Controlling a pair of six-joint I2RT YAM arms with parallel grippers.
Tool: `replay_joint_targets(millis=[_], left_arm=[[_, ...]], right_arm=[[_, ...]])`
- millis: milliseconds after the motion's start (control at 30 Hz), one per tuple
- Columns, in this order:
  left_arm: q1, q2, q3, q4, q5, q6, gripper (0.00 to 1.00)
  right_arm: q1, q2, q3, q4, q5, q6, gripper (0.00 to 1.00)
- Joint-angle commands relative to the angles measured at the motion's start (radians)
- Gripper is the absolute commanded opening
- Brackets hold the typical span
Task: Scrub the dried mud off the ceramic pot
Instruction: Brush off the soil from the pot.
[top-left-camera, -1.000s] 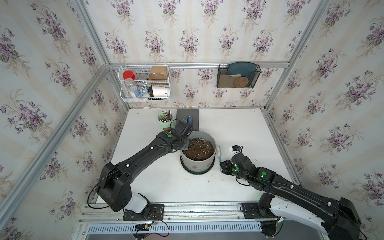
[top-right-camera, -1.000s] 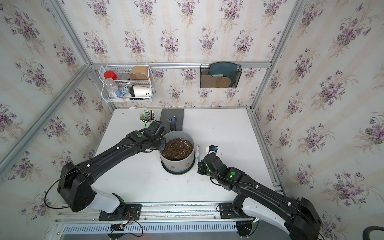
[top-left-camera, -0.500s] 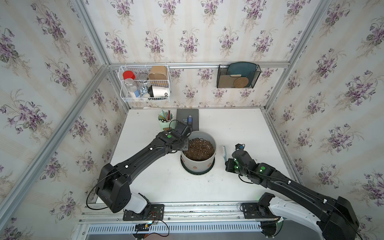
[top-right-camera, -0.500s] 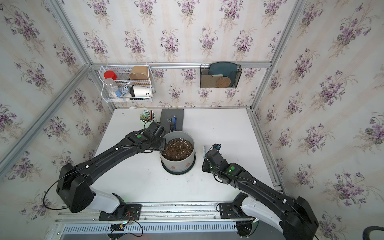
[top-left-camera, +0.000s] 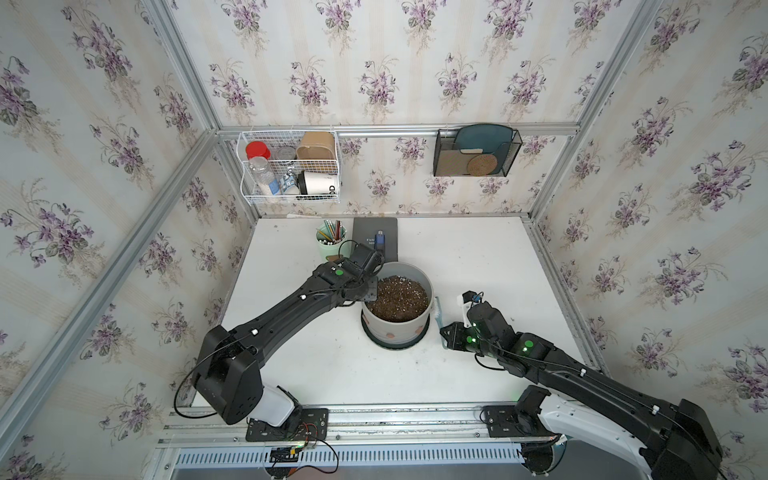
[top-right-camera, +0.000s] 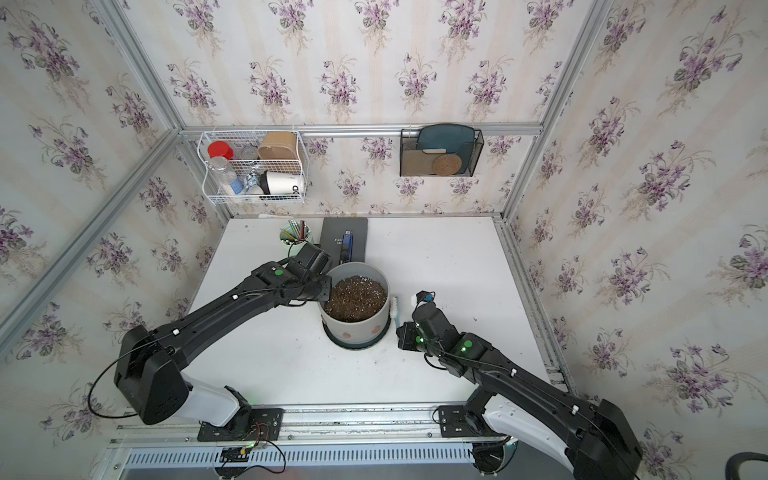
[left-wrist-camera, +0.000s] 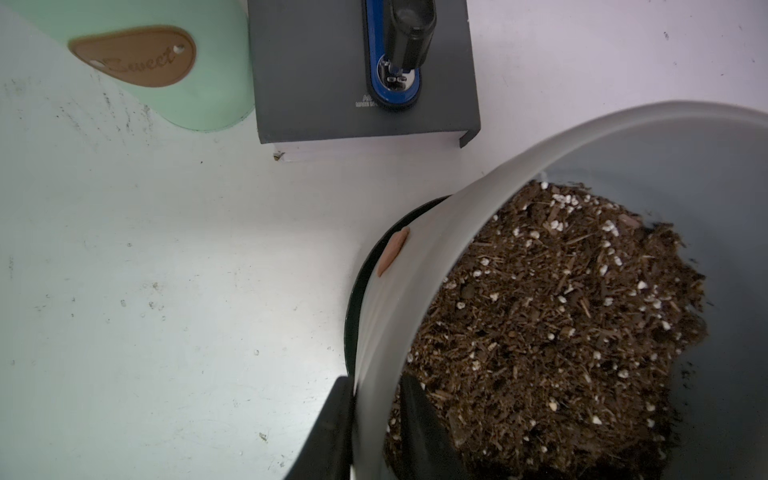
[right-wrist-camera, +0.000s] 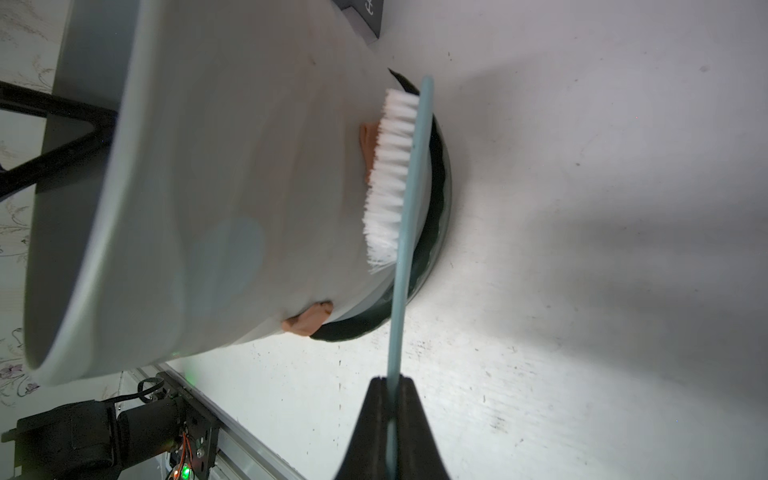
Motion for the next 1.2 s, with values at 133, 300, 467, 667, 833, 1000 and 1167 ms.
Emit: replay_joint_targets(millis=[133,300,467,667,833,1000,1167], left_arm=[[-0.004,-0.004,0.000,0.001,0.035,-0.004,0.25],[-0.003,-0.010,-0.005,-0.009,0.023,-0.003,0.25],[-0.003,-0.015,-0.011,-0.010,0.018,-0.001,0.25],[-0.004,-0.022,-0.018,-0.011,0.016,-0.003,0.28],[-0.003,-0.025,-0.022,-0.012,0.006,-0.006,0.28],[-0.003,-0.025,-0.021,-0.015,0.004,-0.006,0.28],[-0.004,-0.028,-0.018,-0.010,-0.003,-0.013,0.30]], right_arm=[[-0.008,-0.027,0.059,-0.044,0.085,-0.023,0.00],[-0.023,-0.026,0.091,-0.141,0.158,-0.037,0.00],[-0.086,0.001,0.099,-0.230,0.211,-0.037,0.00],[-0.199,0.090,0.042,-0.215,0.158,-0.062,0.00],[-0.322,0.167,-0.035,-0.156,0.116,-0.081,0.00],[-0.325,0.181,-0.001,-0.220,0.210,-0.062,0.00],[-0.317,0.192,0.101,-0.315,0.263,-0.040,0.00]])
